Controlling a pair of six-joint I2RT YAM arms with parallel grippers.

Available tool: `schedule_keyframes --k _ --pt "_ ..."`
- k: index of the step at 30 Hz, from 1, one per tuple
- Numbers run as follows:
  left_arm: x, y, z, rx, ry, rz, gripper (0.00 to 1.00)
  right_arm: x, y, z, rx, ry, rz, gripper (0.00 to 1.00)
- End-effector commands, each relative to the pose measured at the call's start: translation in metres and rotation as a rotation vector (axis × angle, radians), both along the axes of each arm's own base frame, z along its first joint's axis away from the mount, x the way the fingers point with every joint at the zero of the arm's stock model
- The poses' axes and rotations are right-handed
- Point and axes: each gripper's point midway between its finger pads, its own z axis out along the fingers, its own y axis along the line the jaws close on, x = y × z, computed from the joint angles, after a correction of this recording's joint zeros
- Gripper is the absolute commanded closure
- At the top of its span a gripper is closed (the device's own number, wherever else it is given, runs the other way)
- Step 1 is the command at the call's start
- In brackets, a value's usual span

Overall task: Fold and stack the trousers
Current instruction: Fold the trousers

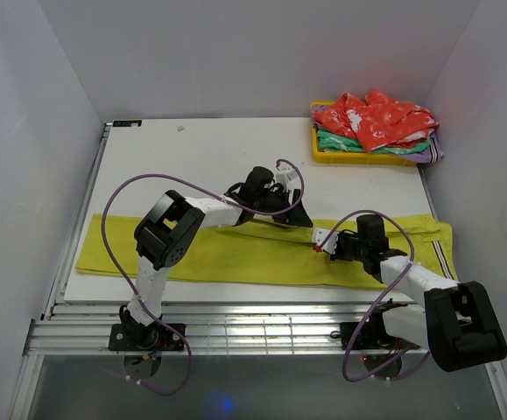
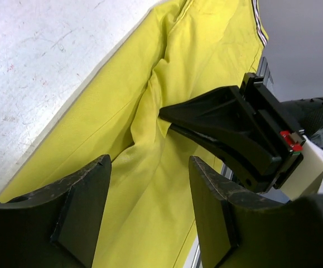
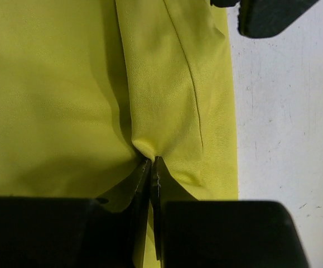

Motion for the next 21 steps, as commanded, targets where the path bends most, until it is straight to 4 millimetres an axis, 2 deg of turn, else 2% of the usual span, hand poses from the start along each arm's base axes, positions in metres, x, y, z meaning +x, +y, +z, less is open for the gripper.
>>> schedule_keyframes --k 1,6,11,14,18,19,21 --pt "0.006 -0.007 0.021 -0.053 -0.034 0.028 0.32 -0.018 -0.006 -0.019 -0.044 0.063 0.008 0.92" --pt "0.002 -0.009 0.010 -0.005 -0.012 0.037 0.30 -0.017 -0.006 -0.018 -0.040 0.065 0.005 0.92" --pt "-0.020 -0.012 0.003 0.000 0.060 -0.009 0.30 -0.015 -0.006 -0.018 -0.047 0.063 0.005 0.92" --pt "-0.030 -0.017 0.005 -0.018 0.085 -0.032 0.31 -0.015 -0.006 -0.017 -0.046 0.057 0.008 0.92" --pt "-0.025 -0.025 0.005 -0.046 0.116 -0.021 0.32 -0.018 -0.006 -0.018 -0.049 0.043 0.020 0.92" --pt "-0.024 -0.027 0.000 -0.043 0.127 -0.015 0.33 -0.017 -0.005 -0.016 -0.050 0.030 0.024 0.92" --pt "-0.019 -0.032 0.006 -0.068 0.126 -0.004 0.33 -0.021 -0.006 -0.018 -0.059 0.021 0.038 0.92"
